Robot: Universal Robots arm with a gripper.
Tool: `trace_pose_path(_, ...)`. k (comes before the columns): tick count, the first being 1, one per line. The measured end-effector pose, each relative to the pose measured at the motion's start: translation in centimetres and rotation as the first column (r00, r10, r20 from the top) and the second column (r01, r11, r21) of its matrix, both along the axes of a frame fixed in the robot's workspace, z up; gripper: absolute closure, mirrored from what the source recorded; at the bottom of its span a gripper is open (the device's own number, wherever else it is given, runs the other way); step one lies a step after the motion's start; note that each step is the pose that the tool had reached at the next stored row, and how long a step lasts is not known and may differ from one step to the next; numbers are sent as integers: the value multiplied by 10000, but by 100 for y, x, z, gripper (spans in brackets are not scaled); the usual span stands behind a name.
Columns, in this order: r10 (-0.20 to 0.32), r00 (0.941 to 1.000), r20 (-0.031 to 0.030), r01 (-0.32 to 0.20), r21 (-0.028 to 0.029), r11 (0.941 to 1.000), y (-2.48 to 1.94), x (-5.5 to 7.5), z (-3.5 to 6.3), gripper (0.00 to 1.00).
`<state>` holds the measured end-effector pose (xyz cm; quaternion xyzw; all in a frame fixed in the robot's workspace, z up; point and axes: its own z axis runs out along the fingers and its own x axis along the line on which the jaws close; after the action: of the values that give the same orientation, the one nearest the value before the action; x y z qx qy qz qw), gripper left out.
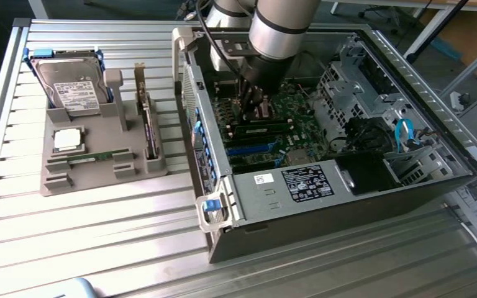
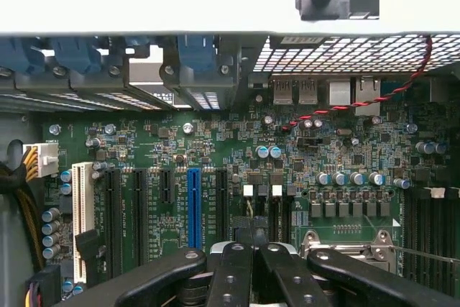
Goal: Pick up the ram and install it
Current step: 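Press down the ram until it locks into place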
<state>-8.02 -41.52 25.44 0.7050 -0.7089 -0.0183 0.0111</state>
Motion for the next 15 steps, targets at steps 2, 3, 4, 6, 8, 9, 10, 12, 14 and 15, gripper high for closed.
trace_pose_path(2,0,10000,-5,0,2,10000,0,-1,-20,89)
trace_pose_path(3,1,10000,-11,-1,1,10000,0,-1,-31,89)
trace_pose_path(4,0,10000,-21,0,1,10000,0,-1,-43,89)
trace_pose_path(6,0,10000,-38,0,1,10000,0,-1,-62,89)
trace_pose_path(8,-1,10000,-44,1,0,10000,0,-1,-69,89)
trace_pose_path(9,0,10000,-45,0,0,10000,0,-1,-69,89)
trace_pose_path(10,0,10000,-45,0,-1,10000,0,-1,-69,89)
trace_pose_path(12,1,10000,-45,-1,1,10000,0,-3,-70,89)
trace_pose_path(14,1,10000,-44,-1,2,10000,0,-17,-71,89)
trace_pose_path(15,1,10000,-44,-1,2,10000,0,-25,-72,89)
